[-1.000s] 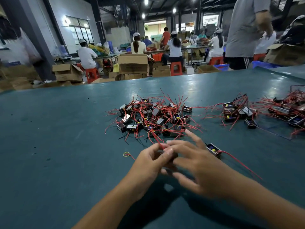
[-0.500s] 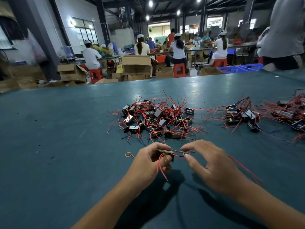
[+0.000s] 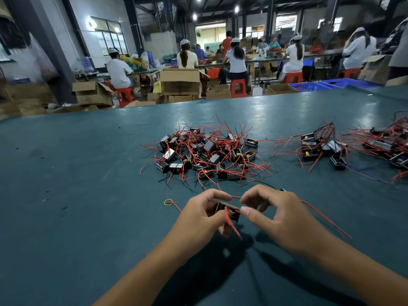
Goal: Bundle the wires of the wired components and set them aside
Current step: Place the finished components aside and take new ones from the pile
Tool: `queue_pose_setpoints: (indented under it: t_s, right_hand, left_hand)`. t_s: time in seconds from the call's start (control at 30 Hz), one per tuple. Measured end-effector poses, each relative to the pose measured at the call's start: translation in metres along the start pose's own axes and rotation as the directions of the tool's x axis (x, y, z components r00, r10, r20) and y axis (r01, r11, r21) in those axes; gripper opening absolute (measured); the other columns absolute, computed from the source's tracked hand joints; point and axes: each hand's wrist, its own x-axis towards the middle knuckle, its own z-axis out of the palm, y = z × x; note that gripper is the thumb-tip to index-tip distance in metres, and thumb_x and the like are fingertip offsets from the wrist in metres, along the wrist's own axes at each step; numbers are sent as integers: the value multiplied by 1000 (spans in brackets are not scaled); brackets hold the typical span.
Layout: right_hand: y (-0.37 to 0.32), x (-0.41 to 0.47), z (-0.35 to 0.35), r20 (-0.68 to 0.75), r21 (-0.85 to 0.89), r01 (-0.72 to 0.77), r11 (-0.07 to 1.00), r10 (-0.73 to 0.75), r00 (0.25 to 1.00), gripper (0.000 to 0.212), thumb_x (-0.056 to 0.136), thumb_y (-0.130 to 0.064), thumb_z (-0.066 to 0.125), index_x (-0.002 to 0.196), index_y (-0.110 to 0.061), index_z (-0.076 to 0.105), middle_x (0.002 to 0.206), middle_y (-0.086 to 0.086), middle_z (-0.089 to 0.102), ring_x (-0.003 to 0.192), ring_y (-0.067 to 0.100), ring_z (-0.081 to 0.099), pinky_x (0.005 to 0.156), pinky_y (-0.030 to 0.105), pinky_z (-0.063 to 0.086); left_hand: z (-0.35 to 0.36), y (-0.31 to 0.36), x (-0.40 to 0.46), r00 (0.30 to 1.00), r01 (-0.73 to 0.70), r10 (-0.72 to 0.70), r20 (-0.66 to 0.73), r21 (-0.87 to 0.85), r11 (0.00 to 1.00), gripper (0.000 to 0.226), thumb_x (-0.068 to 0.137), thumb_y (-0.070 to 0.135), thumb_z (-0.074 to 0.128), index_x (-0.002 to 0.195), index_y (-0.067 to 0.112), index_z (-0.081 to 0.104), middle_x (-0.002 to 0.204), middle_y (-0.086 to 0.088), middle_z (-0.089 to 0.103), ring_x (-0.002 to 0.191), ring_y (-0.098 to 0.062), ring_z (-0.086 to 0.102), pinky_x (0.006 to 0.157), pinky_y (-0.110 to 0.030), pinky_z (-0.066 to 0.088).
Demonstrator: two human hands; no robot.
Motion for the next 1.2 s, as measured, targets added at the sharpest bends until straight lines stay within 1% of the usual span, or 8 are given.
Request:
queue_pose_setpoints:
  t_s: [0.2,0.33,0.47,0.6,0.7,0.87,1.07,1.2]
  right_hand:
    - [-4,-2,8,24,-108,81,991,-79,997,7,82,-27,72,87,-25,69,79,-15,63,75,-2,57,70,8,40]
    - [-4,-4,10,10,-46,15,999,-14,1000,4,79,-19,73,79,-23,72,74,-14,67,72,-1,60,67,7,39]
    - [-8,-5,12,-6,-2,18,1000,-18,1000,3,77,-20,69,75,-19,71,71,-12,64,68,3,59,63,11,41]
    - [-7,-8,12,24,80,-63,995,61,998,2,77,-23,67,78,-23,69,73,-9,66,70,9,63,64,23,49]
    - [-7,-8,11,13,-17,-51,999,51,999,4,77,-27,65,76,-24,69,73,-12,65,71,6,62,65,18,47]
    - [-7,-7,11,-25,-248,-25,969,20,999,11,78,-32,62,75,-24,70,76,-14,67,77,2,58,76,18,45]
    - [-1,-3,3,-60,-206,-67,976,56,997,13,77,-33,58,76,-21,64,74,-11,62,73,7,56,69,22,45]
    - [-2,-1,-1,-137,-262,-31,965,-5,991,6,77,-29,59,75,-24,57,72,-13,58,71,7,52,68,19,40]
  left_hand:
    - [6,3,-3,980,-168,197,-38,377,911,12,83,26,60,89,24,70,71,7,71,64,-13,65,61,-31,53]
    - [8,5,-5,980,-180,200,0,432,884,25,85,27,56,103,25,74,78,7,72,72,-12,67,66,-33,53]
    - [9,6,-8,976,-202,215,29,492,847,45,84,30,53,125,23,69,93,14,71,82,5,62,72,-12,43]
    - [7,9,-9,963,-269,243,118,517,813,53,82,27,54,134,24,63,100,18,70,85,5,60,73,-10,40]
    - [5,9,-10,957,-289,231,177,517,806,56,83,33,59,139,28,57,113,20,67,100,6,60,84,-13,43]
    - [6,8,-8,951,-307,223,216,542,782,37,85,49,62,118,31,66,103,17,68,96,-3,62,80,-22,49]
    - [4,8,-6,958,-287,225,179,560,777,29,87,50,67,83,22,66,70,6,59,63,-7,51,57,-26,38]
    - [3,10,-5,987,-147,98,131,448,882,38,81,55,69,68,19,63,55,10,46,52,-5,38,50,-24,28]
